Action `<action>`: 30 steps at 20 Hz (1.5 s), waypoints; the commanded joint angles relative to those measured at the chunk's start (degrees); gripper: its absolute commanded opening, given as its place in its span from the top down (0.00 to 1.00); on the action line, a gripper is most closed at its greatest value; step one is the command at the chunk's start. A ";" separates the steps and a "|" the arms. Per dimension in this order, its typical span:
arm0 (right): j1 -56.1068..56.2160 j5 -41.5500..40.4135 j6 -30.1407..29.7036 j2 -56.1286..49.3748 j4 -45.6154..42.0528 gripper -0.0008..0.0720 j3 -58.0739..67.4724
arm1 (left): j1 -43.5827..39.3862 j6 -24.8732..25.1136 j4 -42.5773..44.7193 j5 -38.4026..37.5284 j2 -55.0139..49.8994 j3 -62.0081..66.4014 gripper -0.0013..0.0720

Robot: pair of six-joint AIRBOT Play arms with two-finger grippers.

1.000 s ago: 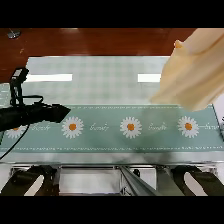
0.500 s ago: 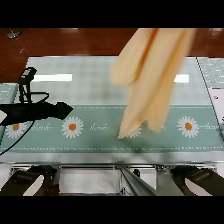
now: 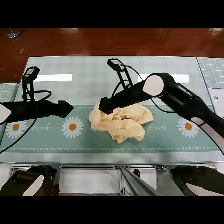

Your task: Fold the shirts.

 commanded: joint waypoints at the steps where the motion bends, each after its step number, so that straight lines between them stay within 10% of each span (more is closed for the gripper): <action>1: -9.46 5.60 -1.92 0.72 -1.86 0.14 0.22 | 0.15 -0.26 0.92 -3.28 -0.24 -0.02 0.03; 8: -44.78 12.76 -2.47 20.90 -7.85 0.14 -29.07 | 1.18 8.72 -24.41 -3.41 -8.17 -18.40 0.03; 14: -47.58 11.72 -8.39 27.23 8.00 0.14 -48.74 | -8.41 25.77 -52.48 11.89 -15.72 -21.75 0.03; 17: -42.60 9.68 -7.37 27.23 8.90 0.14 -49.35 | -12.13 26.75 -54.47 13.62 -20.94 -19.80 0.03; 18: -39.28 8.28 -6.34 27.23 8.90 0.14 -49.35 | -12.07 27.69 -54.47 11.85 -22.75 -18.49 0.32; 19: -35.85 6.47 -5.18 27.08 8.87 0.14 -49.35 | -11.58 29.88 -54.49 9.81 -23.96 -17.18 0.95; 27: -18.69 -1.22 -7.91 10.01 22.38 0.16 -44.37 | -7.52 32.13 -53.99 1.05 -24.57 -7.80 0.96; 28: -17.27 -2.54 -8.17 7.98 22.73 0.28 -42.75 | -7.52 32.15 -53.75 0.09 -24.55 -7.23 0.96; 30: -17.05 -2.95 -9.51 4.96 20.92 0.96 -37.38 | -6.93 32.13 -53.18 -1.99 -24.44 -5.38 0.96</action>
